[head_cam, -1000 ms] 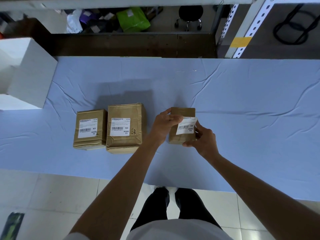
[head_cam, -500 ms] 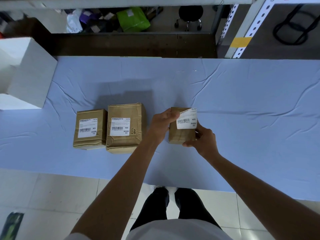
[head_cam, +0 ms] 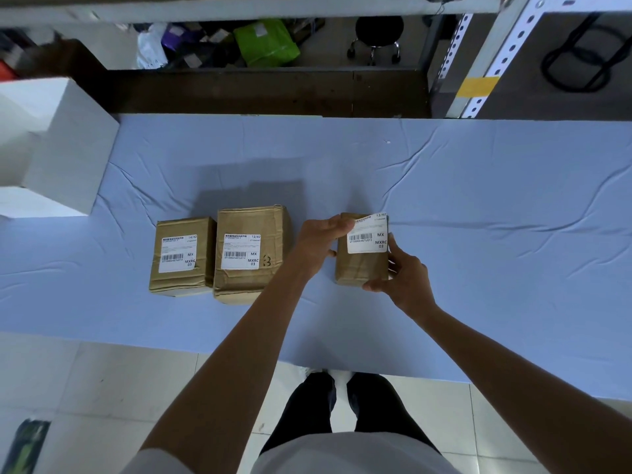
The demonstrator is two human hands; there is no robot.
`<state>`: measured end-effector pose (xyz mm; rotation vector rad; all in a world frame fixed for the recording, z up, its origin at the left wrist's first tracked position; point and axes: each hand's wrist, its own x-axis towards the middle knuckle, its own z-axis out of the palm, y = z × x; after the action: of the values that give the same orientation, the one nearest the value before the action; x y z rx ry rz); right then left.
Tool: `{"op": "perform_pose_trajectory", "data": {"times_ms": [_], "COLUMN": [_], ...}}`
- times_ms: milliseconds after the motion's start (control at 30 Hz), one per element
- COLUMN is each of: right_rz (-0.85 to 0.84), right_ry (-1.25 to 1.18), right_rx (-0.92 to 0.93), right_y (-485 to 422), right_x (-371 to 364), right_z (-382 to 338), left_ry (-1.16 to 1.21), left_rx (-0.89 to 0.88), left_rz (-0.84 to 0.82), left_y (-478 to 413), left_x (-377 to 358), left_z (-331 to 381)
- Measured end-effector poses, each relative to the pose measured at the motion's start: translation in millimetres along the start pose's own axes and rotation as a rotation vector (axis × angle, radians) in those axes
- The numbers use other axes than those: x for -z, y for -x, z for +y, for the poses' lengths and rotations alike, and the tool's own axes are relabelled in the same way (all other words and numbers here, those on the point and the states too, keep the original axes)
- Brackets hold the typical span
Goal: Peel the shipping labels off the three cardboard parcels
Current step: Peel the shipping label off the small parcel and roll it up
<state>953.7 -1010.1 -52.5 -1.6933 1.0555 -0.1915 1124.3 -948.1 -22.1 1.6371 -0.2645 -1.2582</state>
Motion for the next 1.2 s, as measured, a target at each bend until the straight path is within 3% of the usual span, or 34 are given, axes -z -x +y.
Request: {"op": "perform_pose_trajectory", "data": {"times_ms": [433, 733, 967, 1067, 1200], "right_rz": [0.022, 0.136, 0.213, 0.128, -0.015], "right_ry": [0.002, 0.334, 0.306, 0.326, 0.305], "right_rx": [-0.011, 0.158, 0.065, -0.048, -0.052], "right_y": [4, 5, -6, -11, -24], "right_x": [-4, 1, -1, -2, -7], "right_z": [-2, -45, -46, -34, -23], "left_ry": [-0.028, -0.088, -0.017, -0.025, 0.011], "left_rx": [-0.054, -0.198, -0.168, -0.142, -0.093], "left_rz": [0.113, 0.107, 0.124, 0.183, 0.202], "left_y": [-3, 15, 17, 14, 5], "left_x": [7, 8, 10, 13, 22], "left_z": [-1, 14, 24, 21, 16]}}
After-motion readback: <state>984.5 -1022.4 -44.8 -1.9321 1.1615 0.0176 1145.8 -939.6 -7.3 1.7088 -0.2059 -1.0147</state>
